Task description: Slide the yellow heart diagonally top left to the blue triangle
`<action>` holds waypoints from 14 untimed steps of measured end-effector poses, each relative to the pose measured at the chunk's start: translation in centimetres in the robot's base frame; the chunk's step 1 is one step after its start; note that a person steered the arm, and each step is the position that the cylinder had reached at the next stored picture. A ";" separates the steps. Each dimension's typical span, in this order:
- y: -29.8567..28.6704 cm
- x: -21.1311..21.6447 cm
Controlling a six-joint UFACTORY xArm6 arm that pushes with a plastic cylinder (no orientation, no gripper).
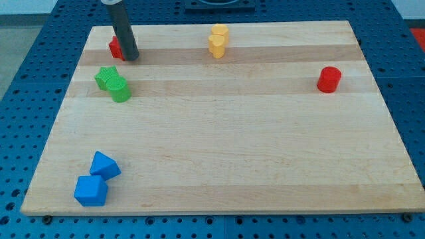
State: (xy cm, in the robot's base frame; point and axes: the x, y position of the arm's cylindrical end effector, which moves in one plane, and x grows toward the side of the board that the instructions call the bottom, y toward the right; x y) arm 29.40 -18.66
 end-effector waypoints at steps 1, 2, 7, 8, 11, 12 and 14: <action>3.3 2.0; 3.6 2.4; 11.3 -3.7; 12.9 -3.3; 14.0 -1.9; 14.2 -1.6; 15.8 0.3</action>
State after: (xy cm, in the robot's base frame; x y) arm 29.70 -2.88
